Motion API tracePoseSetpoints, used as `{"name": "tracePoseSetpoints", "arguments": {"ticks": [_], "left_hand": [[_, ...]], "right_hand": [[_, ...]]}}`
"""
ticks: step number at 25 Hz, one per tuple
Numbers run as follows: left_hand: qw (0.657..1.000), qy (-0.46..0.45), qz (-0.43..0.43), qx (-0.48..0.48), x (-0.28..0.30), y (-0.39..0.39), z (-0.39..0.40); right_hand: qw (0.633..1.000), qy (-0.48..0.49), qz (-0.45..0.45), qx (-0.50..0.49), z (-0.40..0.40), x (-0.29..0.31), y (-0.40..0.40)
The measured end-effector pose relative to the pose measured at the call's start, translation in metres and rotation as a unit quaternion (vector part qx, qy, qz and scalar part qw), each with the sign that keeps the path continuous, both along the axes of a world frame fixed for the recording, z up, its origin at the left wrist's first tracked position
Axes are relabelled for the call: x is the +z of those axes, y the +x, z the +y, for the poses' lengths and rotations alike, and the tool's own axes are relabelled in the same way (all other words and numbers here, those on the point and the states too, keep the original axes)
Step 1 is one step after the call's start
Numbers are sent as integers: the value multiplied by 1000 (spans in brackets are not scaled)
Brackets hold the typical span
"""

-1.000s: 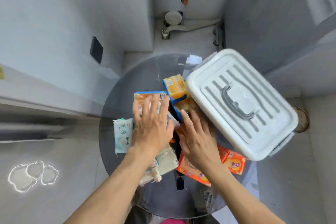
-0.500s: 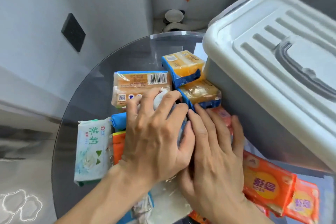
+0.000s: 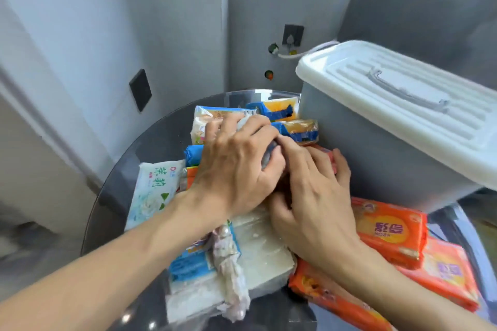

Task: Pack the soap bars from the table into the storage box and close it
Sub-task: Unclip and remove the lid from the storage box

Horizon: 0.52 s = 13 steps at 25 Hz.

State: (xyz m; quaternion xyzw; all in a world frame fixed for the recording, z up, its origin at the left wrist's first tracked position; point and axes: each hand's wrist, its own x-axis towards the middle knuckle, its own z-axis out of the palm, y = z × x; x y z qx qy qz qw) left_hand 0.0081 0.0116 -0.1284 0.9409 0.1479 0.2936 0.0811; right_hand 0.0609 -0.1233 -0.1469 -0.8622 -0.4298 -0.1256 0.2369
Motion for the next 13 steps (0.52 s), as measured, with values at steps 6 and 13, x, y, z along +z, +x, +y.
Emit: {"name": "tracePoseSetpoints", "arguments": {"ticks": [6,13], "left_hand": [[995,-56,84,2,12,-28,3],[983,-58,173,22,27,-42,11]], "right_hand": [[994,-85,33,63,-21,27,-4],[994,18,9,103,-60,94,24]]}}
